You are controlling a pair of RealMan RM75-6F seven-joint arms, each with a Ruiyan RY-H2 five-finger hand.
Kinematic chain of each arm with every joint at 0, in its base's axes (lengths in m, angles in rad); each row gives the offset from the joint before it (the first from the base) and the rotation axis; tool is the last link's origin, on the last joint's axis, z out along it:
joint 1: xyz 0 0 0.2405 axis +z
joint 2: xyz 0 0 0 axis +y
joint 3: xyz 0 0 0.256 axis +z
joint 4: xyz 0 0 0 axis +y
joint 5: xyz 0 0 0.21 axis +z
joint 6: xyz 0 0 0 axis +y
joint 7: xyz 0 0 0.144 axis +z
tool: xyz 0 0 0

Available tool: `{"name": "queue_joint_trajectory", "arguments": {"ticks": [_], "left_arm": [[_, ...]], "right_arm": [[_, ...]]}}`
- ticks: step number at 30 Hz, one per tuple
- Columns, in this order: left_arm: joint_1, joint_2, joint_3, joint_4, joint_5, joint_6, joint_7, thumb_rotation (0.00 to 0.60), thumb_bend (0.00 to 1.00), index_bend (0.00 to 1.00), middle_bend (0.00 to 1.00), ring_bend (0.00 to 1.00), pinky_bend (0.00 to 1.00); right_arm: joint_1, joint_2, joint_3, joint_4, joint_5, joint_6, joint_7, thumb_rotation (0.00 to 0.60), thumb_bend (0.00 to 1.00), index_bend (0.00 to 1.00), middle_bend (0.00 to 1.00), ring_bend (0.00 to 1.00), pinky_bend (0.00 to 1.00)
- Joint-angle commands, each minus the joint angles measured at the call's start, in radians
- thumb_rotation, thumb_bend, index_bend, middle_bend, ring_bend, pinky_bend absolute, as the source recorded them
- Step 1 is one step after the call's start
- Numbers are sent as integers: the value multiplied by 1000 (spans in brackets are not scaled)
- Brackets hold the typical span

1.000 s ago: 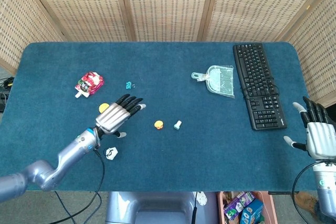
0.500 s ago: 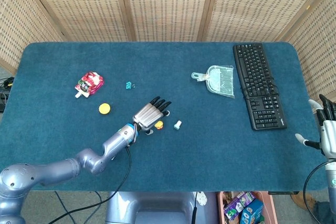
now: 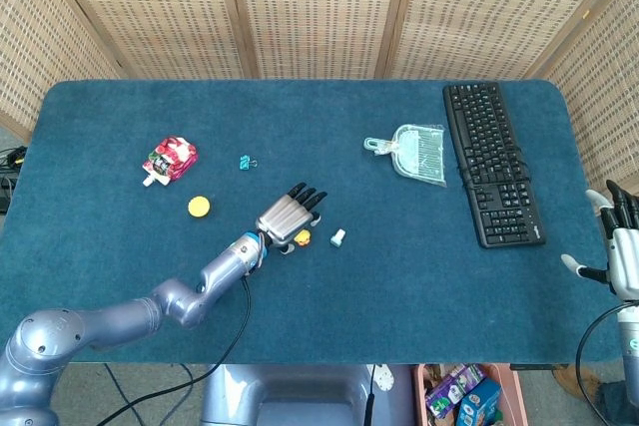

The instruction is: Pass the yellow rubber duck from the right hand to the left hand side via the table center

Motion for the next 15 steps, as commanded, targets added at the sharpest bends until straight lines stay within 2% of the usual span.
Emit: {"name": "queue_joint_trajectory", "arguments": {"ticks": [1, 8, 15], "left_arm": [[-3, -6, 7, 8, 1, 3, -9, 600, 217, 391, 0, 0, 0], [-11, -17, 17, 25, -3, 9, -17, 600, 227, 448, 0, 0, 0], [-18, -26, 20, 37, -11, 17, -22, 600, 239, 569, 0, 0, 0]], "right_arm": [[-4, 0, 6, 0, -2, -3, 0, 600, 0, 24, 0, 0, 0], [-11, 0, 18, 2, -9, -11, 7, 600, 0, 24, 0, 0, 0], [-16, -1, 29, 5, -14, -22, 9, 600, 0, 24, 0, 0, 0]]}}
